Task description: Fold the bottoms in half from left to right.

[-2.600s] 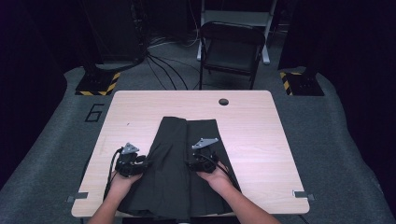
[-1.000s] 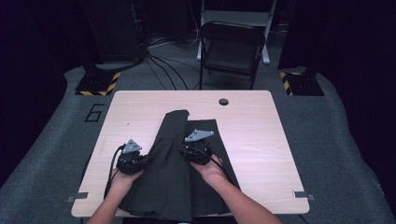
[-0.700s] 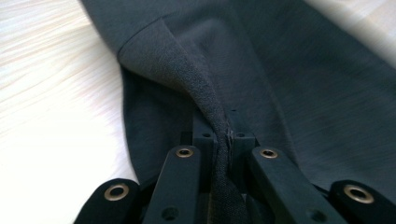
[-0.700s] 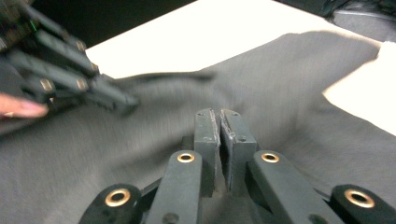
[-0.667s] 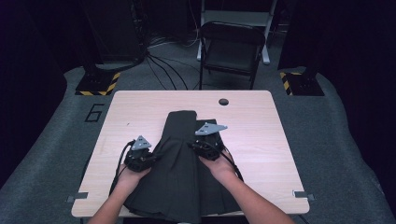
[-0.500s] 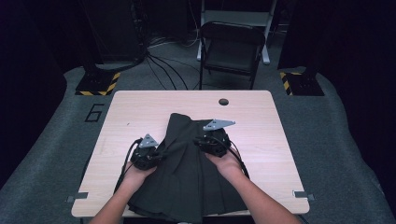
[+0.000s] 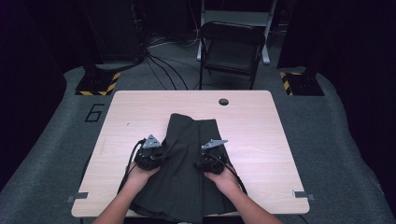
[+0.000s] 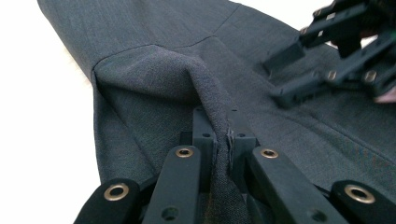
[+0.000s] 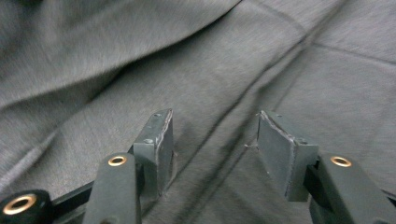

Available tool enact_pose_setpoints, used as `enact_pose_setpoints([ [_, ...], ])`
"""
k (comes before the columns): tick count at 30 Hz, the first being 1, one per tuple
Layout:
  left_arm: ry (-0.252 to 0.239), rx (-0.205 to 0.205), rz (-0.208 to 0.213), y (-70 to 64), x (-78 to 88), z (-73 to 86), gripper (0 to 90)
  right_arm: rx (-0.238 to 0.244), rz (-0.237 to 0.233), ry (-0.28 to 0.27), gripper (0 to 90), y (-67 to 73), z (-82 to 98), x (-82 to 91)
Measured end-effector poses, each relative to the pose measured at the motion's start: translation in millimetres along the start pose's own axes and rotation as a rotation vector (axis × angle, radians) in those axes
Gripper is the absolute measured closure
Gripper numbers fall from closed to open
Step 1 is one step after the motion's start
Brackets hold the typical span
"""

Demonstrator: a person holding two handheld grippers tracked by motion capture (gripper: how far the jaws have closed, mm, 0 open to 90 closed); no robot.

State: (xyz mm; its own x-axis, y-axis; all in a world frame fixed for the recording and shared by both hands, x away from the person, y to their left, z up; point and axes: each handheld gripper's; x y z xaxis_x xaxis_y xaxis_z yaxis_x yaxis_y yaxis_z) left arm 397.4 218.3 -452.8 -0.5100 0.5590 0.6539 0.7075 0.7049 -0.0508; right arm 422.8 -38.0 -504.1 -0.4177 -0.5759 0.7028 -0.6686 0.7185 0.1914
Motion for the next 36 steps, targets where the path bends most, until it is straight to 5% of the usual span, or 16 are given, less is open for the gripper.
enact_pose_setpoints([
  [4,-0.010,-0.005,-0.005,0.0,-0.5,1.3,84.9,0.025,0.006,0.011,50.6,4.9,2.0,-5.9],
  [13,-0.012,-0.005,-0.006,0.7,1.4,0.8,84.9,0.062,-0.009,-0.030,86.8,11.1,-2.2,-1.6],
  [25,-0.018,-0.017,-0.003,-0.9,5.5,-6.7,85.0,0.082,-0.047,-0.109,88.2,13.1,-18.5,31.2],
  [36,-0.036,-0.005,0.041,-9.3,-0.5,-21.0,85.0,0.070,-0.027,-0.140,88.4,-13.5,-31.4,70.6],
])
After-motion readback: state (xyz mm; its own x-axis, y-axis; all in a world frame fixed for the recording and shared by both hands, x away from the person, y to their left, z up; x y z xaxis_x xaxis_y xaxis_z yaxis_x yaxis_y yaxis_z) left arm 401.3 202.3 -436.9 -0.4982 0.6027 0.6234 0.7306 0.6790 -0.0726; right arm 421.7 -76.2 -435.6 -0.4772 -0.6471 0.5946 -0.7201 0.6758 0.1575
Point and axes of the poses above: each handheld gripper's, and its own axes: x roughly backward along the jaws, z roughly out of its underside, y roughly to its left, and after that the axes turned 2 degrees about -x, right-handed
